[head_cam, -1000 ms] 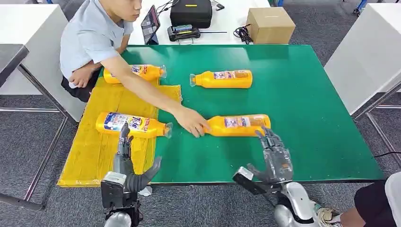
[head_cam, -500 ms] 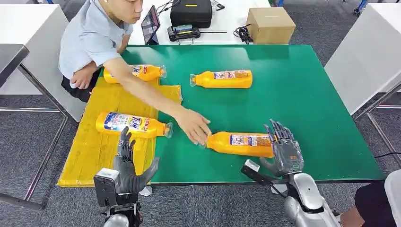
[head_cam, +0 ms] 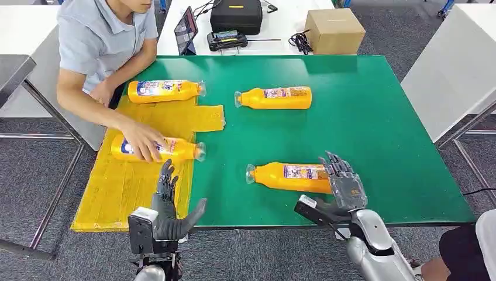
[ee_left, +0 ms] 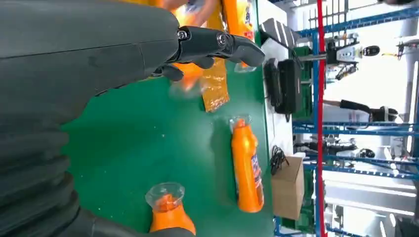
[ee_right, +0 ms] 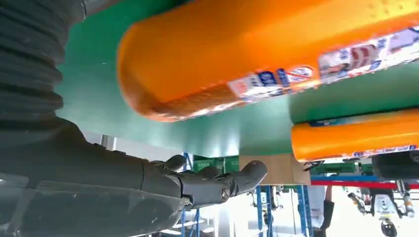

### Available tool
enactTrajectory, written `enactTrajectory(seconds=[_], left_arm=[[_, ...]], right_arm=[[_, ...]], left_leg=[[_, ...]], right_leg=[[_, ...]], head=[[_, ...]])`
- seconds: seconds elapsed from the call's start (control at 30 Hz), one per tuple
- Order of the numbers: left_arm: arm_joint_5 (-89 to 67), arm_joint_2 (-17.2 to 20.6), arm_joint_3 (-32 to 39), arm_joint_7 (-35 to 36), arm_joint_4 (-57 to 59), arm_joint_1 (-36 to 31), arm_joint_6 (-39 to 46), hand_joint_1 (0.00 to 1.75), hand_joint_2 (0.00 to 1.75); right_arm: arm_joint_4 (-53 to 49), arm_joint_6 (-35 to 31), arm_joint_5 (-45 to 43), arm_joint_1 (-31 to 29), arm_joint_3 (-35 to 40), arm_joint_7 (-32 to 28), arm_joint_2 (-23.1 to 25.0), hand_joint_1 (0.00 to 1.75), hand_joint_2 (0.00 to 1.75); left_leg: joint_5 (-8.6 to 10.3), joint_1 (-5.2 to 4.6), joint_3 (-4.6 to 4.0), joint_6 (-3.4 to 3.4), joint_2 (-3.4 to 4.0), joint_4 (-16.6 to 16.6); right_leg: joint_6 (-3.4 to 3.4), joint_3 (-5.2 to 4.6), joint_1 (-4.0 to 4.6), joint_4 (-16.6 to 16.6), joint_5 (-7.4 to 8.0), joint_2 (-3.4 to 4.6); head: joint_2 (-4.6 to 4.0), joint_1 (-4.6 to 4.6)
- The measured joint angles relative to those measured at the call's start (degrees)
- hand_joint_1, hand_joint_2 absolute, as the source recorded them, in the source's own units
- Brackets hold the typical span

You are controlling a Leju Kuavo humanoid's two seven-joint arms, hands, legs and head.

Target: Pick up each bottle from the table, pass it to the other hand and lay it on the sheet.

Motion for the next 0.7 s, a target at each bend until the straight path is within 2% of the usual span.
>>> enactTrajectory(seconds=[0.3,0.57,0.6,0.63,0.67,0.7], left_arm=[[-0.1,0.0,-1.2,0.2,1.6,-1.2,-0.9,0.0,1.75],[-1.5,0.0,-1.5,1.0,2.4,-1.9,-1.0,0.0,1.75],[-1.7,0.0,-1.5,1.0,2.5,-1.9,-1.2,0.0,1.75],[-1.9,0.0,-1.5,1.1,2.6,-2.0,-1.3,0.0,1.75],[-2.0,0.0,-1.5,1.2,2.7,-2.0,-1.3,0.0,1.75],[-2.0,0.0,-1.5,1.2,2.7,-2.1,-1.3,0.0,1.75]], right_arm=[[8.5,0.1,-0.1,-5.4,1.7,0.5,1.9,0.0,1.75],[13.9,7.4,-1.1,-10.5,3.9,2.3,2.2,0.0,1.75],[14.1,8.5,-1.4,-11.1,4.3,2.6,2.1,0.07,1.75],[14.4,9.5,-1.7,-11.6,4.6,2.9,2.1,0.42,1.75],[14.6,10.5,-2.1,-12.1,5.0,3.1,1.9,1.41,1.75],[14.7,10.9,-2.2,-12.5,5.3,3.2,1.8,1.75,1.75]], left_leg=[[0.01,-0.01,0.0,0.0,-0.01,0.0],[0.01,0.0,0.06,0.0,0.04,0.0],[0.01,0.0,0.08,0.0,0.04,0.0],[0.01,0.0,0.1,0.0,0.04,0.0],[0.01,0.0,0.11,0.0,0.04,0.0],[0.01,0.0,0.12,0.01,0.04,0.0]], right_leg=[[0.0,0.01,-0.01,0.0,0.0,-0.01],[0.0,0.01,0.0,0.0,0.01,0.02],[0.0,0.04,0.0,0.0,0.01,0.02],[0.0,0.06,0.0,0.0,0.01,0.02],[0.0,0.07,0.0,0.0,0.01,0.02],[0.0,0.08,0.0,0.0,0.01,0.02]], head=[[0.0,-0.02],[0.0,0.0],[0.0,0.0],[0.0,0.0],[0.0,0.0],[0.0,0.0]])
